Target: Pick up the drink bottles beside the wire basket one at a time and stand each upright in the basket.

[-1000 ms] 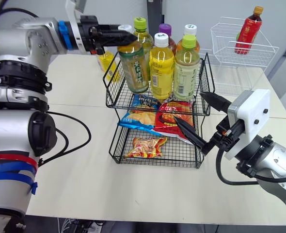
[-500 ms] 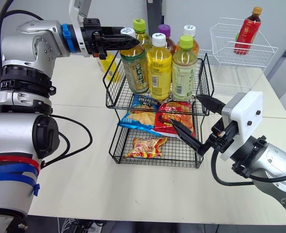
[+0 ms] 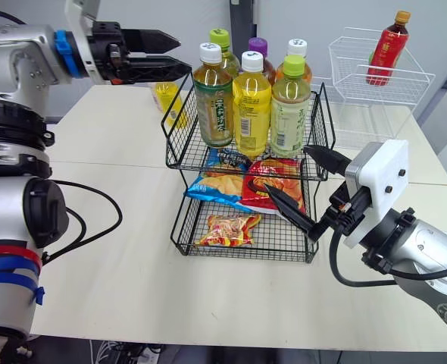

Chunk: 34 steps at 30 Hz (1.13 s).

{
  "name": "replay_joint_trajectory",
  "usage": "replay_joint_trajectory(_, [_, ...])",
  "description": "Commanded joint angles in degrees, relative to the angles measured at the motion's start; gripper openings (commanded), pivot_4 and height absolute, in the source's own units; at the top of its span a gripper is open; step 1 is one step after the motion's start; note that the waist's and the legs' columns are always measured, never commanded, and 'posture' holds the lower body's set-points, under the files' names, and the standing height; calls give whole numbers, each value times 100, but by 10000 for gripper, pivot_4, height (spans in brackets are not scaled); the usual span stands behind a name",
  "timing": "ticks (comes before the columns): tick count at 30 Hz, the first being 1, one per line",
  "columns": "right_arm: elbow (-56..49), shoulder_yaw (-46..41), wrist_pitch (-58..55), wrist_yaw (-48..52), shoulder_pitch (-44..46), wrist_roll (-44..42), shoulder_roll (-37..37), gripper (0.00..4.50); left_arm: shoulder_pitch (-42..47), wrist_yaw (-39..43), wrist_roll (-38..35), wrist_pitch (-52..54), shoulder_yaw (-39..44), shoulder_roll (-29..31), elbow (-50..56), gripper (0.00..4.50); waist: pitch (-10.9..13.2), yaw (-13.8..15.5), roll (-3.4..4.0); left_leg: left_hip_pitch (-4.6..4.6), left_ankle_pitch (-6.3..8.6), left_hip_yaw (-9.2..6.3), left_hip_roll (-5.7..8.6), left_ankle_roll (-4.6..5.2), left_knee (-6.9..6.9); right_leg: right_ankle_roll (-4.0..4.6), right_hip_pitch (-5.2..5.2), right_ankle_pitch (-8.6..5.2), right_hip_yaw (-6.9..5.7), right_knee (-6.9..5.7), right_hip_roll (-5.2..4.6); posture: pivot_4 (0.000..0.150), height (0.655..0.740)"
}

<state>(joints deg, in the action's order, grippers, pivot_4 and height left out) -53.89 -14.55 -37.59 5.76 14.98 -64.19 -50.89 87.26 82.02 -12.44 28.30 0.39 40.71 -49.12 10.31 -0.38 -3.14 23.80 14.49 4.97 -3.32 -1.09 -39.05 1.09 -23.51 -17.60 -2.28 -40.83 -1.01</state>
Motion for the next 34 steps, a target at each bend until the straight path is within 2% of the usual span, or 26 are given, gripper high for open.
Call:
replay_joint_trajectory(1, [82, -241, 158, 139, 184, -49, -46, 45000, 14, 39, -130, 95, 162, 229, 399, 44385, 0, 0, 0, 0, 0, 0, 0, 0, 0, 0, 0, 0, 0, 0, 0, 1500, 7400])
replay_joint_trajectory(6, [448, -623, 167, 284, 509, -497, -168, 45000, -129, -78, -356, 445, 464, 684, 829, 44385, 1, -11, 1, 1, 0, -1, -1, 0, 0, 0, 0, 0, -1, 0, 0, 1500, 7400])
replay_joint_trajectory(9, [910, -1112, 172, 433, 619, -529, -311, 45000, -501, -500, -375, 427, 749, 1025, 1124, 44385, 1, -17, 3, -3, 0, 2, -2, 0, 0, 1, 0, 0, 3, 0, 0, 1500, 7400])
replay_joint_trajectory(13, [1646, -1514, 285, 864, 547, -41, -418, 45000, -1521, -1757, -255, -183, 1437, 1280, 1527, 44385, -3, -9, 9, -15, 0, 4, -3, 2, 0, 1, 9, 1, 5, -4, -3, 1500, 7400])
replay_joint_trajectory(17, [2502, -1285, 750, 1373, 481, 1037, -309, 45000, -2985, -2813, -68, -864, 1943, 1262, 2078, 44385, -7, -1, 8, -30, 1, 9, -4, 5, 0, 1, 23, 1, 7, -5, -5, 1500, 7400])
replay_joint_trajectory(21, [3809, -728, 1746, 1844, 223, 2478, 84, 45000, -4914, -4142, 359, -1862, 2273, 693, 2695, 44385, -18, 3, 11, -41, 2, 16, -5, 5, 2, 1, 30, 1, 12, -6, -6, 1500, 7400])
replay_joint_trajectory(24, [4682, -258, 2649, 2376, -79, 3444, 275, 45000, -5928, -4747, 545, -2322, 2256, 231, 3106, 44385, -21, 9, 13, -45, 2, 25, -5, 6, 7, 1, 31, 2, 19, -2, -10, 1500, 7400])
replay_joint_trajectory(29, [5963, 78, 3640, 2412, -145, 4364, 856, 45000, -6746, -5264, 363, -2585, 2318, -459, 3316, 44385, -19, 33, 15, -37, 4, 25, -8, 10, 7, 3, 21, 3, 14, -10, -9, 1500, 7400])
replay_joint_trajectory(34, [6651, 181, 4100, 2412, -3, 4758, 1244, 45000, -7189, -5510, 309, -2620, 2240, -758, 3511, 44385, -36, 18, 44, -62, 10, 40, -7, 18, 14, 4, 38, 4, 25, -10, -9, 1500, 7400])
